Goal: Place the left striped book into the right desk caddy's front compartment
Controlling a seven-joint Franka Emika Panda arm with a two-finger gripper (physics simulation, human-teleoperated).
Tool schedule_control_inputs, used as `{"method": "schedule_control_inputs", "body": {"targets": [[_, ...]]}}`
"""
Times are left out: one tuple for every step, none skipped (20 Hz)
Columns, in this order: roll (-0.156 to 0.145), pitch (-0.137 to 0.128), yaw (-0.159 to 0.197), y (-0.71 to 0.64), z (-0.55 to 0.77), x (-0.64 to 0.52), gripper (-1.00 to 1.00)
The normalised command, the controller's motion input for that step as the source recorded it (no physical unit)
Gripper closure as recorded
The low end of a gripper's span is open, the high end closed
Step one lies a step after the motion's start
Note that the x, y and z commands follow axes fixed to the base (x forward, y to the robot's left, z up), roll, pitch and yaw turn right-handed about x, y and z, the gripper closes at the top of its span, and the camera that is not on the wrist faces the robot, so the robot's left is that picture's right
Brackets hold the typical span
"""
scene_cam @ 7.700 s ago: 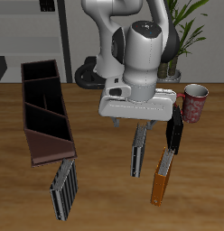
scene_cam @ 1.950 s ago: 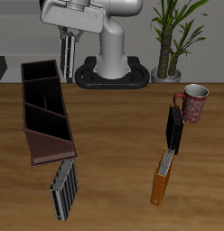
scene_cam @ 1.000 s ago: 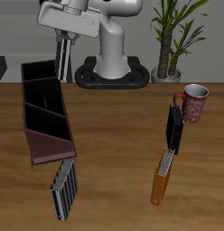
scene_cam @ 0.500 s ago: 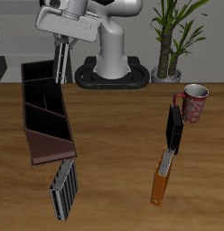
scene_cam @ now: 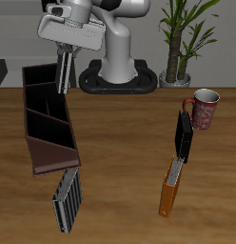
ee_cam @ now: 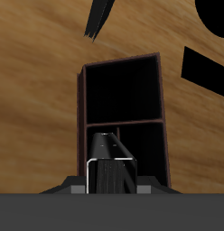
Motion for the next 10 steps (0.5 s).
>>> {"method": "schedule_control_inputs", "body": {"targets": [[0.030, 0.003, 0.023, 0.06, -0.12, 0.06, 1.00], [0.004, 0.018, -0.007, 0.02, -0.14, 0.07, 1.00], [0.006, 0.060, -0.023, -0.02, -0.16, 0.08, 1.00], [0.002, -0.011, 0.010, 0.00, -0.09, 0.04, 1.00], [0.047, 0.032, 0.008, 0.02, -0.23, 0.21, 1.00], [-0.036, 0.051, -0.034, -0.05, -0.18, 0.09, 1.00], [0.030, 0.009, 0.028, 0.07, -0.17, 0.11, 1.00], [0.013, 0.044, 0.006, -0.01, -0.18, 0.05, 1.00], [-0.014, 0.021, -0.014, -0.01, -0.14, 0.05, 1.00], [0.023, -0.003, 0.011, 0.02, -0.10, 0.03, 1.00]]}}
